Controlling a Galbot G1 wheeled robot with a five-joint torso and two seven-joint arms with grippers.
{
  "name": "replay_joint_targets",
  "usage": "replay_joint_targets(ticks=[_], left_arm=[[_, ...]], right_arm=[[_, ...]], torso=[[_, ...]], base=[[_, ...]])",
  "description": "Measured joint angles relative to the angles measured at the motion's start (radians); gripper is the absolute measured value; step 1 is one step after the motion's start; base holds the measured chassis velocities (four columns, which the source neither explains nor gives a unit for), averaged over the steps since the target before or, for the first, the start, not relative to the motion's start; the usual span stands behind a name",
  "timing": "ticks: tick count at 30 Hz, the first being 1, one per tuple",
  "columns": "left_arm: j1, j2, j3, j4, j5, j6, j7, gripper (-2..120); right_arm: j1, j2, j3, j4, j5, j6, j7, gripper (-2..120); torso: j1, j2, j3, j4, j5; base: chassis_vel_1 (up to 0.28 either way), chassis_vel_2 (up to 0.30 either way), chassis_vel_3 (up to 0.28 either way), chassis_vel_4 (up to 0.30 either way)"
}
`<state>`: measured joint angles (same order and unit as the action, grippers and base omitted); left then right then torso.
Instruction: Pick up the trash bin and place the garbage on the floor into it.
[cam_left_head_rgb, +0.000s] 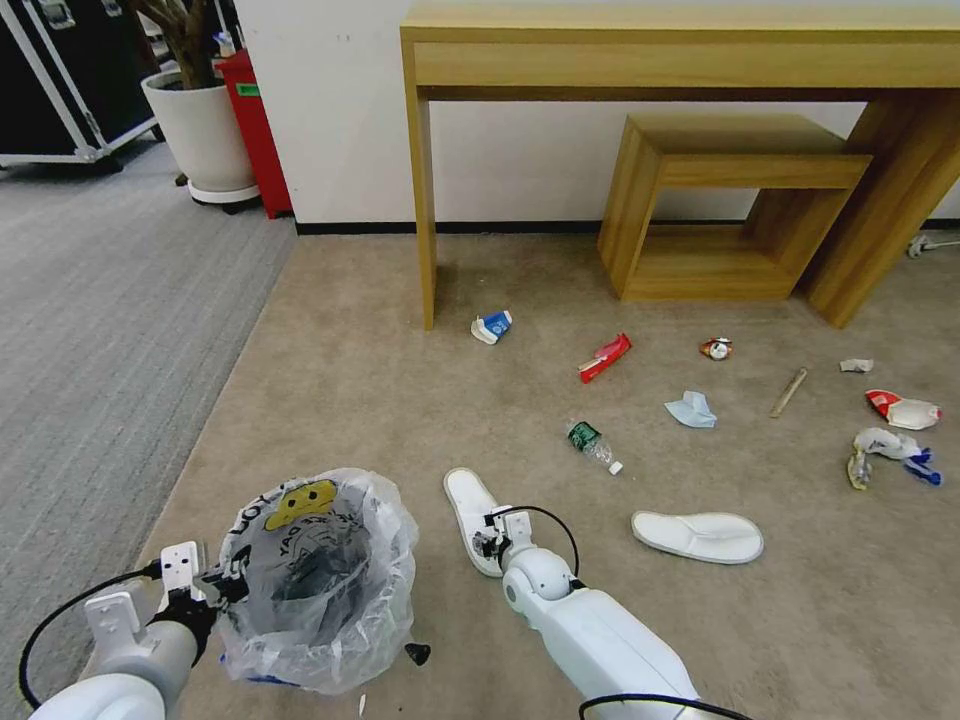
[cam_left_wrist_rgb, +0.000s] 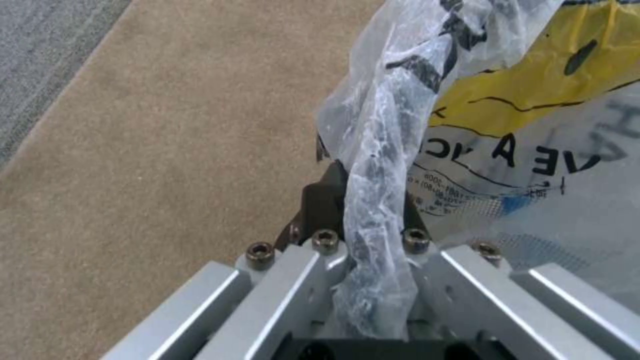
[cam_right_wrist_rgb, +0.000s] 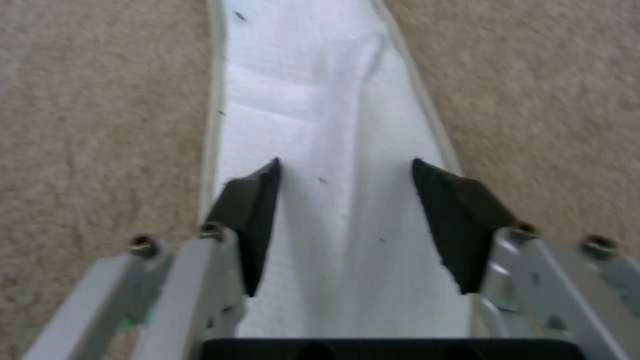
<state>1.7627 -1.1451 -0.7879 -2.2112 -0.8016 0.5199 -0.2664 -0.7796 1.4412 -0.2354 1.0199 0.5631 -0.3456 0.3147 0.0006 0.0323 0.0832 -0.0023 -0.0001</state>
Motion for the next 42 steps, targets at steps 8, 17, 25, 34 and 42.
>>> replay_joint_targets(ticks=[8,17,25,34,42], left_arm=[[-0.002,-0.001,0.001,-0.001,0.001,-0.004,0.003,1],[-0.013,-0.002,0.004,0.006,0.001,-0.007,0.004,1],[-0.017,0.0,0.002,0.018,0.001,-0.009,0.004,1],[-0.033,-0.005,0.006,0.048,0.01,-0.016,0.004,1],[-0.033,-0.018,0.011,0.044,0.019,-0.014,0.004,1]], right_arm=[[-0.002,0.006,-0.024,-0.011,-0.013,0.033,-0.01,19],[-0.007,-0.015,-0.031,-0.019,-0.013,0.069,-0.028,0],[-0.034,-0.052,-0.008,0.054,0.011,0.13,-0.055,0],[-0.145,-0.213,0.081,0.421,0.087,0.316,-0.215,0],[-0.166,-0.33,0.095,0.663,0.119,0.495,-0.37,0]], torso=[[0.0,0.0,0.0,0.0,0.0001],[0.0,0.0,0.0,0.0,0.0001],[0.0,0.0,0.0,0.0001,0.0001],[0.0,0.0,0.0,-0.0001,0.0003],[0.0,0.0,0.0,-0.0002,0.0001]], base=[[0.0,0.0,0.0,0.0],[0.0,0.0,0.0,0.0],[0.0,0.0,0.0,0.0],[0.0,0.0,0.0,0.0],[0.0,0.0,0.0,0.0]])
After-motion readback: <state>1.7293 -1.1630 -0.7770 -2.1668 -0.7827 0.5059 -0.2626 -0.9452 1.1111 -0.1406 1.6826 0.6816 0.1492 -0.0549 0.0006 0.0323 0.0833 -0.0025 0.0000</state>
